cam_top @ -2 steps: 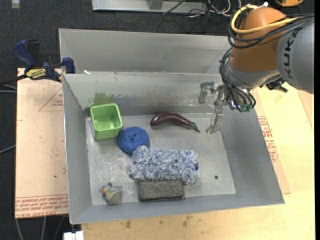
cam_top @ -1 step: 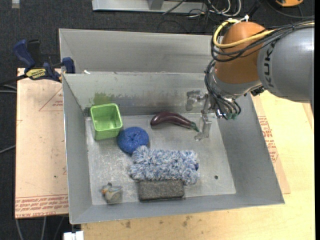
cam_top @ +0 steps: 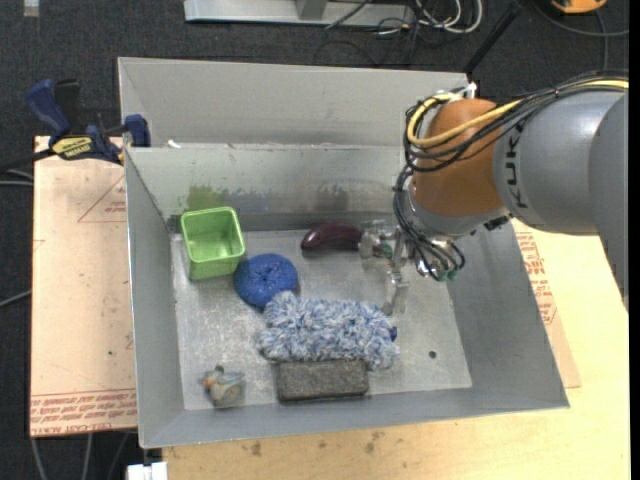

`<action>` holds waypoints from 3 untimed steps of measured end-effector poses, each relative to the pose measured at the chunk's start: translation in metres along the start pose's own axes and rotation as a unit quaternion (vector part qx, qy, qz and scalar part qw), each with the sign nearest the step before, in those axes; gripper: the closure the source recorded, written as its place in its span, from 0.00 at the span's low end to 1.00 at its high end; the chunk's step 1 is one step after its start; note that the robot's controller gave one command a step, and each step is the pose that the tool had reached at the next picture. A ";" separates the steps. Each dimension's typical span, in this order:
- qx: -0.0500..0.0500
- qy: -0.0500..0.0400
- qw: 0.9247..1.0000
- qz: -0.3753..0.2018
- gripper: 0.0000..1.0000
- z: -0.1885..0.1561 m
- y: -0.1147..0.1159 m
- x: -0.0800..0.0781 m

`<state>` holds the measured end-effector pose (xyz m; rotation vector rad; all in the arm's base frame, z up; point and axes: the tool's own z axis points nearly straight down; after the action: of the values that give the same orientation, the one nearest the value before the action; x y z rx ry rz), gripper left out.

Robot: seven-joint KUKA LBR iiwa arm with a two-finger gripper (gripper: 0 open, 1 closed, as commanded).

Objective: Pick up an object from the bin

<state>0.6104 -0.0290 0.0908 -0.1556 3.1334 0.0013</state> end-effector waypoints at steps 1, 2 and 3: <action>0.001 0.004 1.000 -0.019 0.00 0.026 0.033 0.000; -0.001 -0.001 0.998 -0.059 0.00 0.021 0.040 0.043; 0.000 0.007 0.997 -0.071 0.00 0.022 0.060 0.061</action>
Offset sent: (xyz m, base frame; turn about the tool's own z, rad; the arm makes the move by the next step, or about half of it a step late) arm -0.1057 0.0156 -0.0208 -0.1920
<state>0.5438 0.0245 0.0681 -0.3805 3.1286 -0.0015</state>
